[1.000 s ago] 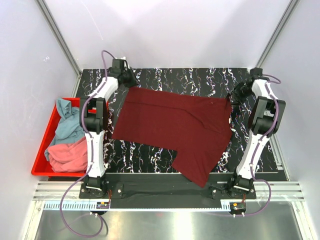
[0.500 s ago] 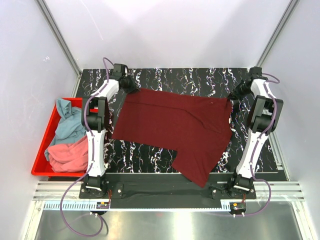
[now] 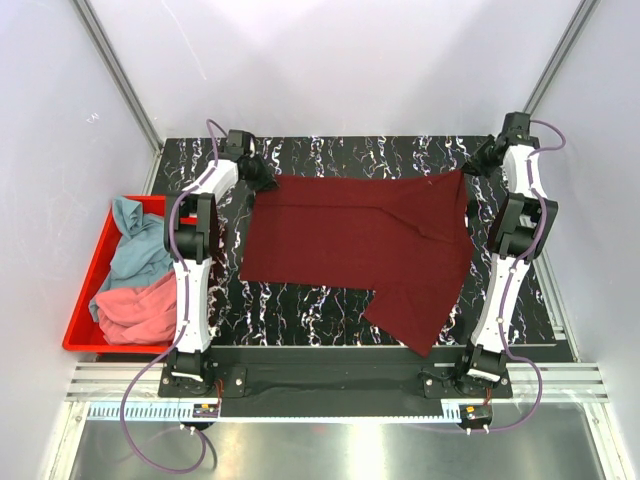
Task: Fold and stack the t-shirts
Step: Fold the tshirt
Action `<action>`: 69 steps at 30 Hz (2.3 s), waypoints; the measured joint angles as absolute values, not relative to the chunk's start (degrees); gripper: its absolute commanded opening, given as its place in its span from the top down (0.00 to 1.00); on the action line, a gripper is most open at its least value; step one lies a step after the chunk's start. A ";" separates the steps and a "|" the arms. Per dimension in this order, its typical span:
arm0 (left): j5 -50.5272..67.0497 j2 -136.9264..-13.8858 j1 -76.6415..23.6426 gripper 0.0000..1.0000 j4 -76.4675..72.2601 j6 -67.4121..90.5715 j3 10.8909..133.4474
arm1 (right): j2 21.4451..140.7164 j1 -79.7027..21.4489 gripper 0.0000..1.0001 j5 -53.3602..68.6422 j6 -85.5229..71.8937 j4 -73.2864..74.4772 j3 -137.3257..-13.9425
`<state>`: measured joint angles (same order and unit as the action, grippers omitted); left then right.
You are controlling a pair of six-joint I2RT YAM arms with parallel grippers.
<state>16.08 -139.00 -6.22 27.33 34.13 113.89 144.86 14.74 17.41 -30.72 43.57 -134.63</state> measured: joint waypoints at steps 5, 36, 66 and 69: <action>16.10 -138.78 -6.24 0.61 27.14 34.22 113.89 | 144.92 14.74 0.50 16.19 -29.41 46.85 -135.41; 12.01 -109.69 -18.31 0.59 28.18 29.80 84.03 | 117.23 -3.14 0.49 15.18 -19.51 50.22 -94.70; 12.19 -99.68 -18.87 0.59 30.48 25.41 74.11 | 127.85 -5.76 0.79 -1.43 -17.76 52.38 -112.66; 12.19 -99.66 -18.87 0.59 30.68 25.23 74.11 | 132.31 -5.32 0.59 -2.37 -16.21 52.29 -120.60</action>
<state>12.19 -99.66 -18.87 30.68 25.23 74.11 132.31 -5.32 -2.37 -16.21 52.29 -120.60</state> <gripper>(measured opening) 0.411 0.290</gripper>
